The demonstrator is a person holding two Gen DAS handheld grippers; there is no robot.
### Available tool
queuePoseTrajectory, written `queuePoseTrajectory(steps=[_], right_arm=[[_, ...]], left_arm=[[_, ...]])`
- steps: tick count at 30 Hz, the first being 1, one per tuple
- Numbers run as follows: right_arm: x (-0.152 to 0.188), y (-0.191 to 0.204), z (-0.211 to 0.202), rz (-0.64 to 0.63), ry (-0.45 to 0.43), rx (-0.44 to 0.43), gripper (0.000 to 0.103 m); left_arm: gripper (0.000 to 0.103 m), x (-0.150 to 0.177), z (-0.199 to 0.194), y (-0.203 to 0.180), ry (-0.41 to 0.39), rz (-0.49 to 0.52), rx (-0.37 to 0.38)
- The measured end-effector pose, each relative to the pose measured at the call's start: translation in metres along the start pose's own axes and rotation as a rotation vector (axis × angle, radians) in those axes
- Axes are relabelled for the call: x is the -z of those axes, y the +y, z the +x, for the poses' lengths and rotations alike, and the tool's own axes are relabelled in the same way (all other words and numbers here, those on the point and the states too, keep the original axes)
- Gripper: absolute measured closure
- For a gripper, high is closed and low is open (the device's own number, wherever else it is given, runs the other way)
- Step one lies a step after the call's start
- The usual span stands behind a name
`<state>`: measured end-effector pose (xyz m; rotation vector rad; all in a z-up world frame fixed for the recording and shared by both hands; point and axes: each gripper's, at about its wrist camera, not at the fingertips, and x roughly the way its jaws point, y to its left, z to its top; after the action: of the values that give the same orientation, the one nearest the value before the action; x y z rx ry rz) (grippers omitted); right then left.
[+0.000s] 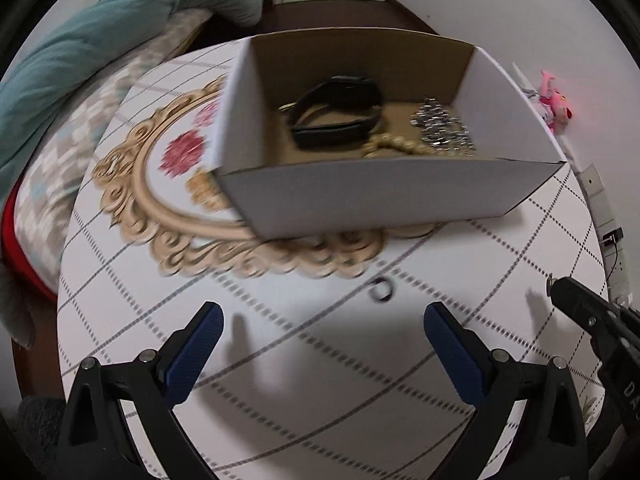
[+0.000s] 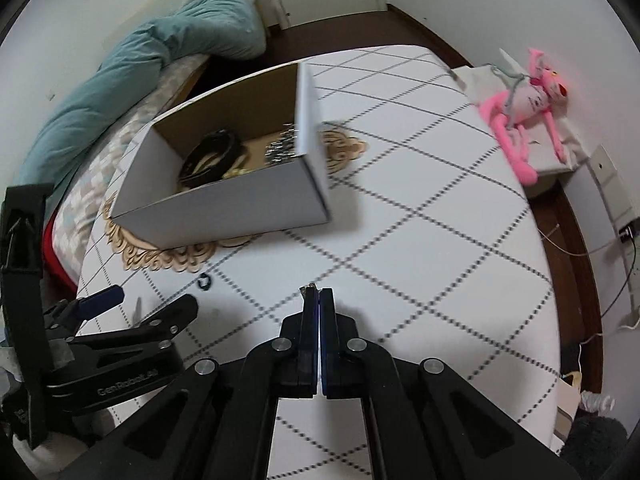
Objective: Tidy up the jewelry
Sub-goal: 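Move the left tool to the small black ring and close on it, then carry the black ring into the white box and open the left tool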
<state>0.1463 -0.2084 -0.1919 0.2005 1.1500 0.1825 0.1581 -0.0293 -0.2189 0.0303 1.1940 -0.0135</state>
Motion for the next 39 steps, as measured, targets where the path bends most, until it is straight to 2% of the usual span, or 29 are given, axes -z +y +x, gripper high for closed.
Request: queuePoseTrajectory(steps=[2,5,6,7,9,10,19,24,29,33,37,39], right_arm=[[0.000,-0.004,-0.001,0.007,-0.004,0.005,0.103],[-0.001,-0.007,-0.003,0.012,-0.009,0.009,0.103],[-0.001,-0.008,-0.004,0.012,-0.011,0.011,0.103],[-0.002,-0.010,-0.005,0.014,-0.012,0.012,0.103],[-0.003,-0.012,-0.006,0.017,-0.015,0.013,0.103],[-0.004,-0.012,-0.007,0.018,-0.016,0.014,0.103],[-0.006,-0.006,-0.016,0.008,-0.033,-0.003,0.103],[-0.012,0.000,-0.036,0.004,-0.060,-0.041,0.103],[-0.041,0.014,-0.067,-0.012,-0.112,-0.129,0.103],[-0.082,0.030,-0.064,-0.046,-0.119,-0.165,0.103],[-0.122,0.045,-0.033,-0.072,-0.054,-0.184,0.103],[-0.138,0.052,-0.009,-0.082,0.006,-0.176,0.103]], left_arm=[[0.004,-0.002,-0.001,-0.006,-0.023,0.018,0.005],[0.037,-0.005,0.001,-0.012,-0.041,0.051,-0.004],[0.065,-0.004,0.003,-0.014,-0.034,0.058,0.005],[0.079,-0.003,0.002,-0.015,-0.043,0.055,0.035],[0.086,-0.005,0.004,-0.014,-0.045,0.064,0.033],[0.093,-0.006,0.005,-0.013,-0.048,0.071,0.039],[0.093,-0.004,-0.002,-0.016,-0.070,0.072,0.048],[0.093,-0.014,-0.043,-0.006,-0.119,0.044,0.130],[0.093,-0.053,-0.086,0.011,-0.163,0.001,0.213],[0.093,-0.091,-0.080,0.027,-0.128,-0.008,0.215],[0.091,-0.119,-0.050,0.041,-0.036,-0.042,0.206],[0.091,-0.124,-0.038,0.048,0.004,-0.064,0.190]])
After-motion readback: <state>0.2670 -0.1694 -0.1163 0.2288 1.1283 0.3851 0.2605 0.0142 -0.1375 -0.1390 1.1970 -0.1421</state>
